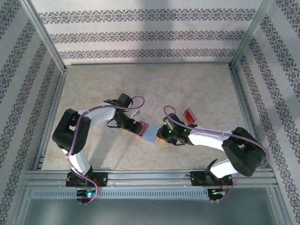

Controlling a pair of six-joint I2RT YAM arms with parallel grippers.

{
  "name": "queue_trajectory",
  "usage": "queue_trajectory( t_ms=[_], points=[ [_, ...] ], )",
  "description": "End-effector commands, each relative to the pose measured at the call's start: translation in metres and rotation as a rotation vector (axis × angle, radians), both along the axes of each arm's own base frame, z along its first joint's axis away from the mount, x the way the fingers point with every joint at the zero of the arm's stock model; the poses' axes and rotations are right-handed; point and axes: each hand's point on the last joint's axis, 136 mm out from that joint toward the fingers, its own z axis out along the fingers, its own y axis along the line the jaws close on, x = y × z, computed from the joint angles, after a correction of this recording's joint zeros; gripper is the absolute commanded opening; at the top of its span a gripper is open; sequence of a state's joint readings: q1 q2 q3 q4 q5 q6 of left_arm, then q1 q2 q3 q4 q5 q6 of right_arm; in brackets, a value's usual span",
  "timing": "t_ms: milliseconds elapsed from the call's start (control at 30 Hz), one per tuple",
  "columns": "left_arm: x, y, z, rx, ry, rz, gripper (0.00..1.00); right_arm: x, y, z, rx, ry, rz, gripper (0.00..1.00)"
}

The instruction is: Put the credit cards into the card holder

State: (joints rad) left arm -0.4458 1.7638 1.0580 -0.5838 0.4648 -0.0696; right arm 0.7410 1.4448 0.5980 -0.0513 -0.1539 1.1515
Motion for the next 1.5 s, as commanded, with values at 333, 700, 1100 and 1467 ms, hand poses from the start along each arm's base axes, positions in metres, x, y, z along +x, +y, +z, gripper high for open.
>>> queue_trajectory(
  t_ms=[333,700,1100,1467],
  points=[
    [-0.009,-0.022,0.005,-0.164,0.114,0.077,0.74,0.004,0.006,-0.022,-0.055,0.029,0.029,0.26],
    [-0.011,-0.031,0.03,-0.253,0.091,0.081,0.69,0.006,0.017,-0.028,-0.068,0.029,0.06,0.23],
    [-0.01,-0.042,0.057,-0.346,0.065,0.058,0.62,0.004,0.019,-0.019,-0.066,0.018,0.073,0.21],
    [-0.009,-0.057,0.068,-0.466,0.071,0.071,0.5,0.001,0.021,-0.022,-0.05,0.008,0.062,0.14]
  ],
)
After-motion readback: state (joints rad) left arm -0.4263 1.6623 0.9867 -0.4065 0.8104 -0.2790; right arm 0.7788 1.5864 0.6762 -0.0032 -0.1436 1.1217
